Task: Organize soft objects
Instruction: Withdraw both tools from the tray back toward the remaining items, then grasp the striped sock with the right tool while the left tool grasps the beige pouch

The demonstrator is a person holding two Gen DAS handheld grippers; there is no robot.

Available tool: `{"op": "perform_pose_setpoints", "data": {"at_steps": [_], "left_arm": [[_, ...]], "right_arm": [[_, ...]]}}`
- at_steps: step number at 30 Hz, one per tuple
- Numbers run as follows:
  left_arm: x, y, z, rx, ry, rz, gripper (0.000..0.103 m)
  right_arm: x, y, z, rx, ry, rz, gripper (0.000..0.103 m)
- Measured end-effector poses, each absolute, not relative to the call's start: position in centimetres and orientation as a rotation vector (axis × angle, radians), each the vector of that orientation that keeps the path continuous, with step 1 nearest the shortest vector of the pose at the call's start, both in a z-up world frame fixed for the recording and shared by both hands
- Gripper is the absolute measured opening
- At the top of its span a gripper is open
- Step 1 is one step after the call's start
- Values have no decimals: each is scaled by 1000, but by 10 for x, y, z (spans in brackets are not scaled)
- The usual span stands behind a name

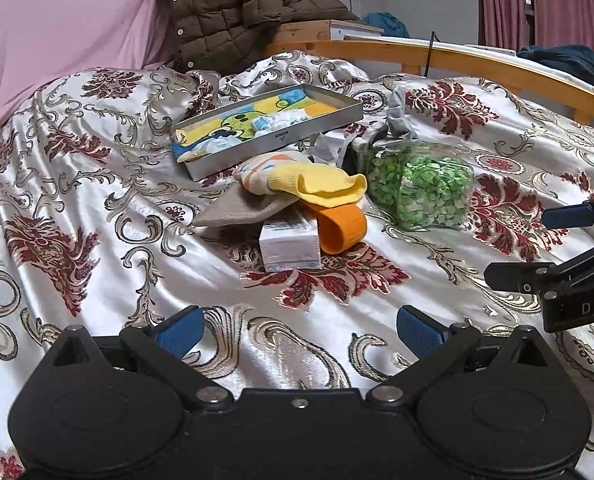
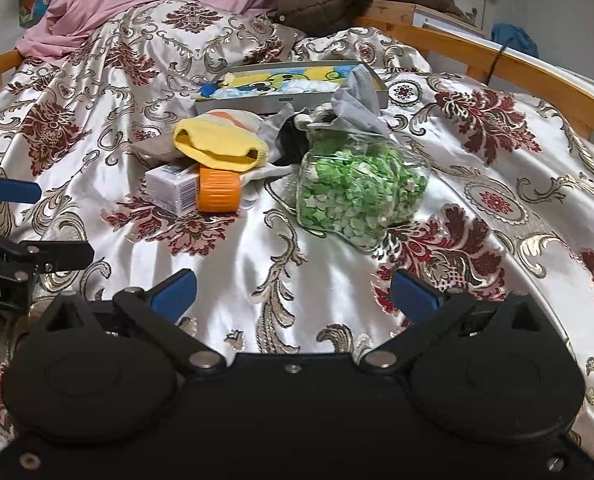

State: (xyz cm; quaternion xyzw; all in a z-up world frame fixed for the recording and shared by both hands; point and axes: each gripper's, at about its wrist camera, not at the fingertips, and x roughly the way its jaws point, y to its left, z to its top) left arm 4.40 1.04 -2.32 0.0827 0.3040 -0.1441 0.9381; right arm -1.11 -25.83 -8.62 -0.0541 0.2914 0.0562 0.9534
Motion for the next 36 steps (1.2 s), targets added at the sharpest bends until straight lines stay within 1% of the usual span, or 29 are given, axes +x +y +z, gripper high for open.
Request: {"op": "perform_pose_setpoints", "data": {"at_steps": [7,14,21,27,31,36], "left_arm": [[50,14,-19,193,610,-281,102],[62,32,-5,161,586,-218,102],[91,50,-3,157,619,-170,102],[130,62,-10,-1,635,-160,102],[157,71,-12,-119,602,-181,102],[192,76,-16,-137,573,-240,101]], "right_arm": [[8,-257,-74,-87,557,139,102],[37,-248,-63,-113,536,203,102],[75,-240,-55,-131,519,270,102],[115,-233,-39,-166,512,365,102],[143,-228,-24,-224,482,399,102],[180,-215,-9,-262,444,427,102]]}}
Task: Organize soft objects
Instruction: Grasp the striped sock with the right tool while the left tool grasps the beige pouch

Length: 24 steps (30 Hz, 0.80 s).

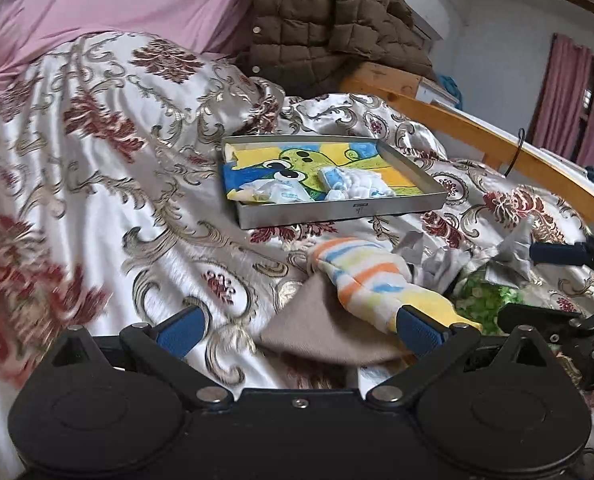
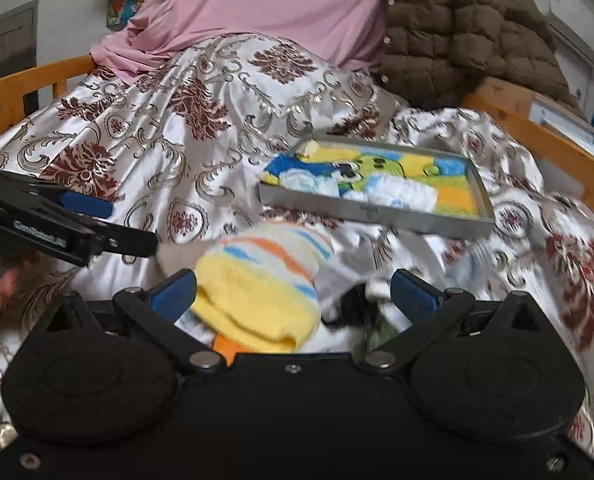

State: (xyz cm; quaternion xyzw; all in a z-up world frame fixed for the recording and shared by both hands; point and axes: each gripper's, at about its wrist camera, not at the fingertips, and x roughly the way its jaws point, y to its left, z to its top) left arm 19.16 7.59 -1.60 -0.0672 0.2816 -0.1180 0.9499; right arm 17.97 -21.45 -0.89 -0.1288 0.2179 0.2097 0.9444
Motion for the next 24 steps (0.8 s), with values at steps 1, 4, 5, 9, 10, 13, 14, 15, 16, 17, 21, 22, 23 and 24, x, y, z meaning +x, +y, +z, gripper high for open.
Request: {"op": "perform_pose_setpoints", "data": {"at_steps": [1,4,5,9,10,13,14,15,16,17,21,22,23,24], "left_arm": [[198,77,-19,-137,581,-252,100],[216,82,-28,-150,616,-300,96],[221,84,-31,-158,631,-315,95],[237,91,-42,-218,677,-354,90],[240,92,-44,-225,686,-365,89],[248,92,-46,-229,706,-389,87],[250,93,-47,-231,715,-392,87],[252,93,-48,-233,729,-397,86],[254,93,-48,-236,734,-403,84],[256,93,-48,-239,736,-407,81],[260,92,-49,-231,757,-441,65],[262,91,-49,-227,763,-449,62],[263,90,-49,-225,771,-456,58],[264,89,-50,-223,778,-462,54]], "right_arm": [[187,-212,-7,-269,448,434,102],[205,-206,-7,-294,467,464,102],[210,-204,-9,-302,476,472,102],[226,-197,-22,-316,493,498,102],[230,-195,-25,-317,495,501,102],[237,-190,-31,-316,503,516,102],[241,-189,-31,-311,511,523,102],[242,-186,-34,-304,520,530,102],[245,-185,-35,-297,529,540,100],[240,-184,-37,-295,532,543,99],[245,-179,-45,-291,563,546,82],[244,-179,-47,-283,572,543,81],[241,-181,-48,-271,579,539,80],[241,-182,-50,-262,584,534,79]]}}
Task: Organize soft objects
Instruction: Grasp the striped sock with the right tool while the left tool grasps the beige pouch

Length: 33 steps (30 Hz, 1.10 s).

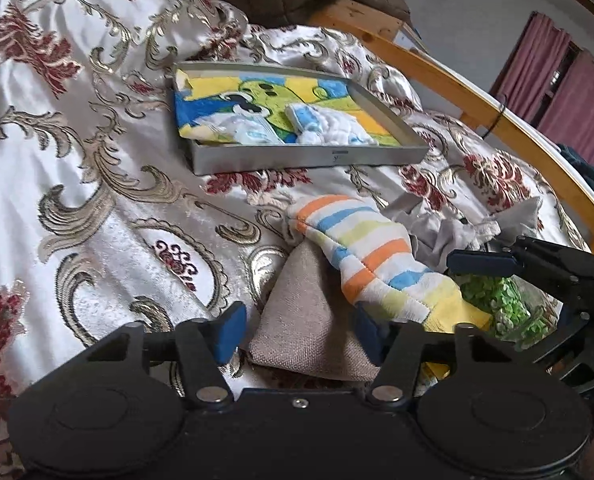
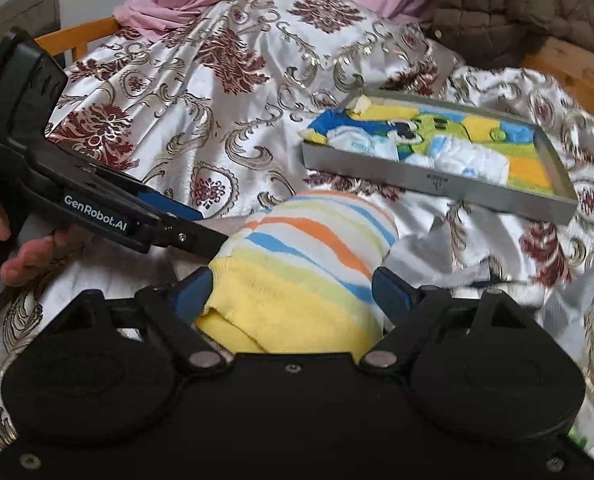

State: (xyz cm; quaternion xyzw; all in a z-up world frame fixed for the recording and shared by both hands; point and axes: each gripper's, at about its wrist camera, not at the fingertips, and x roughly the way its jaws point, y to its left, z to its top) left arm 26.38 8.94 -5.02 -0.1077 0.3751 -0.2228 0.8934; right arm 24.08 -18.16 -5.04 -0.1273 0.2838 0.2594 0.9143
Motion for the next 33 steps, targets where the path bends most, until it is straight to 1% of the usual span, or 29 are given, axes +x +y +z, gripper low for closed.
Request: {"op": "perform_pose_setpoints", "data": {"at_steps": [2,3,4,5,7,8,10,11,12,13,14,15,16,18,21,33], "left_arm": [[266,87,-52,-221,794,-473,48],[267,87,-54,-219,802,-475,46],[267,87,-55,-220,806,-474,46],[267,87,-55,-226,808,-472,44],[267,90,-55,-250,807,-464,41],[267,90,-55,-259,807,-457,39],[266,91,-54,-279,810,-451,35],[265,90,-54,-282,811,-450,32],[264,88,-53,-276,811,-450,27],[263,86,-52,-266,810,-453,26],[263,85,-51,-257,809,-452,23],[262,83,-50,-250,809,-449,21],[262,82,-49,-252,810,-448,19],[260,81,-46,-265,813,-440,16],[253,77,-38,-251,799,-431,14],[214,74,25,-200,595,-392,13]], "right_arm": [[241,-185,-55,-243,600,524,74],[243,-183,-57,-228,611,523,68],[243,-186,-59,-212,623,525,64],[245,-187,-60,-197,633,526,63],[246,-190,-64,-164,645,531,54],[245,-192,-65,-145,649,537,52],[244,-194,-66,-131,645,540,43],[242,-195,-66,-130,640,539,41],[240,-196,-65,-131,634,537,35],[237,-198,-64,-137,626,535,27],[235,-200,-62,-146,619,533,22],[233,-201,-60,-156,611,526,12],[231,-204,-57,-163,599,514,9],[229,-211,-52,-170,578,481,7],[224,-221,-45,-174,545,442,6],[202,-247,14,-192,352,383,5]]}}
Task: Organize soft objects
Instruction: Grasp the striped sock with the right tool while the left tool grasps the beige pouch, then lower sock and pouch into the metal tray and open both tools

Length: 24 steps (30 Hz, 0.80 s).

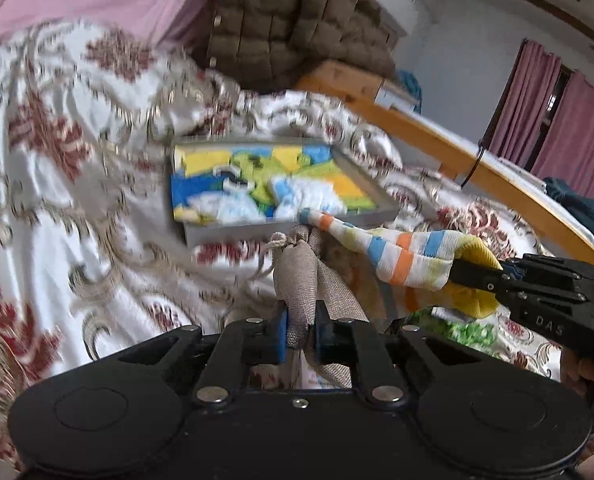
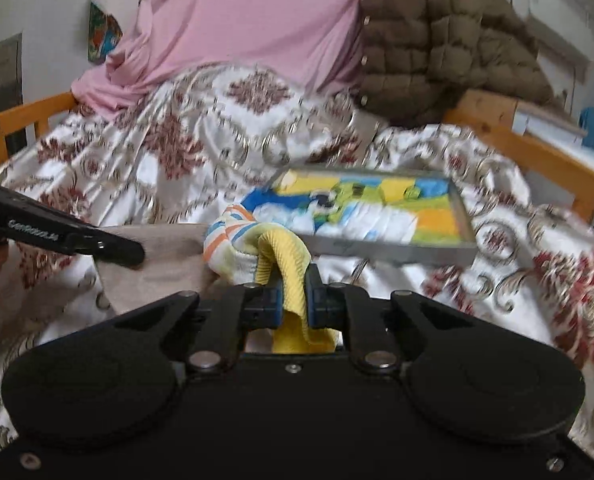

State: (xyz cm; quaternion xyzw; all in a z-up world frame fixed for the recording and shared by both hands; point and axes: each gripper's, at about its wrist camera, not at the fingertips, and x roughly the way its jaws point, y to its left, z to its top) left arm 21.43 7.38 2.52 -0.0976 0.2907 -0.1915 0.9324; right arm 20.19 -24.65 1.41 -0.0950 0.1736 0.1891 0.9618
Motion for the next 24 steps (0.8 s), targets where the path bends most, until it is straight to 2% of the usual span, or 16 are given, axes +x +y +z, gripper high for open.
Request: {"op": "perform_pose_setpoints", "data": {"at_steps": [8,15,20,24], "left_arm": [[232,70,55,-148,513,-336,13],[301,77,67,-265,480,-283,13],[353,75,63,-284,464,-233,13],[387,67,56,-264,464,-200,13]], "right_arm": [[226,-249,68,-275,270,357,5],[281,-229,105,-396,216,323,5],[332,-205,118,-448,178,264,5],[373,-185,104,-491,162,198,5]]}}
